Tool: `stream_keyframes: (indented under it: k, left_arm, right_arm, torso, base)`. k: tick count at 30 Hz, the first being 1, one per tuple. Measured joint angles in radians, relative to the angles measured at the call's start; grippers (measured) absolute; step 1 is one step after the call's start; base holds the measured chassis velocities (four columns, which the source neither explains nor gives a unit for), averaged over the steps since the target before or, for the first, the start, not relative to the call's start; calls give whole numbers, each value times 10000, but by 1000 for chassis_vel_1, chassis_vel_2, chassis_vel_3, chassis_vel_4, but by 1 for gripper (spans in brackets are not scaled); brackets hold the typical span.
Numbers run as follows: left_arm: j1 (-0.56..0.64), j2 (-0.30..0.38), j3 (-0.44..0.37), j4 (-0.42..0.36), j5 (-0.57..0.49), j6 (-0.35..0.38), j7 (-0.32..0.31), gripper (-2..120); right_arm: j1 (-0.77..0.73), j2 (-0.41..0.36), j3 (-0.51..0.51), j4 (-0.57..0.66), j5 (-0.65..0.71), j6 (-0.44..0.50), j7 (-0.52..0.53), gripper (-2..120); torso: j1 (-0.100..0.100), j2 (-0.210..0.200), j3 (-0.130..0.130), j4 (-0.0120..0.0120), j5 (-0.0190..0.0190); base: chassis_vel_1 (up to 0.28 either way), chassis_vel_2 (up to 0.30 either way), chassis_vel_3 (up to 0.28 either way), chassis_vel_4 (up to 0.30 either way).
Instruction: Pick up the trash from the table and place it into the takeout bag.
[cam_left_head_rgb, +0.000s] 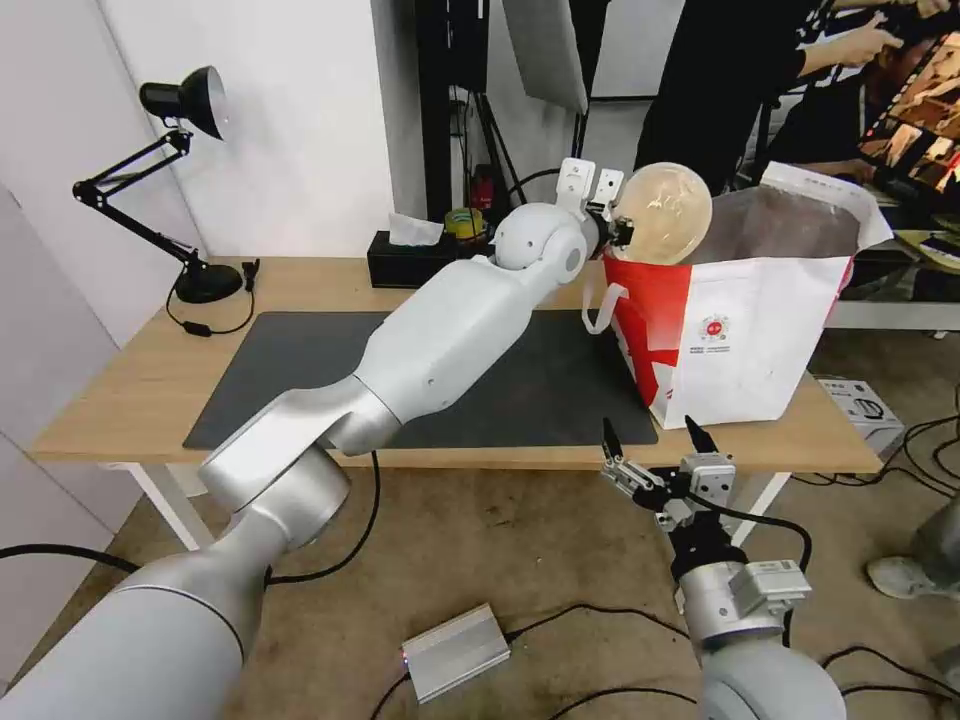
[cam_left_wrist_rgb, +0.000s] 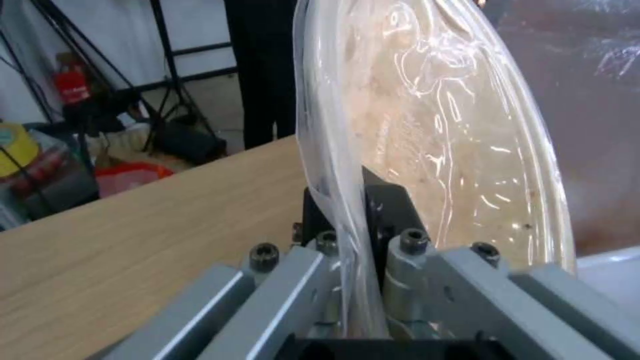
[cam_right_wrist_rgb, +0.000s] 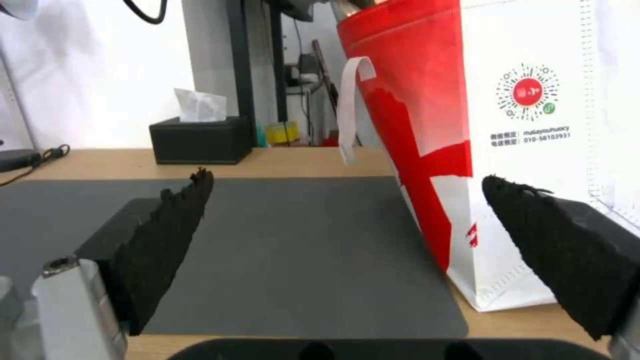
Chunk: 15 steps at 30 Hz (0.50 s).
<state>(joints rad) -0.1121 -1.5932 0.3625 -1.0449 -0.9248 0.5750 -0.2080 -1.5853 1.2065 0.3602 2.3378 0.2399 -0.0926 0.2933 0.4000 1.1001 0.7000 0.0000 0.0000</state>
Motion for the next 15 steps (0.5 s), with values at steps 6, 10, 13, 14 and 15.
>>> stream_keyframes:
  k: [6, 10, 13, 14, 15]
  left_arm:
    - [-11, 4, -40, -5, 144, 140, 72, 11]
    - [-39, 5, -46, -68, 153, 152, 103, 22]
    - [-55, 4, -56, -79, 152, 152, 106, 32]
    - [-62, 4, -77, -82, 151, 152, 106, 37]
    - [-64, 5, -88, -84, 150, 152, 106, 40]
  right_arm:
    - [23, 9, -3, -45, -5, 6, 2, 100]
    - [36, 9, -26, -78, -7, 7, 2, 100]
    - [32, 2, -37, -83, -10, 8, 2, 100]
    - [28, -5, -39, -89, -12, 8, 2, 100]
    - [28, -6, -38, -91, -13, 8, 2, 100]
  torso:
    - [0, 0, 0, 0, 0]
    - [1, 0, 0, 0, 0]
    - [0, 0, 0, -1, 0]
    - [0, 0, 0, 0, 0]
    - [1, 0, 0, 0, 0]
  base:
    - [0, 0, 0, 0]
    - [0, 0, 0, 0]
    - [0, 0, 0, 0]
    - [0, 0, 0, 0]
    - [0, 0, 0, 0]
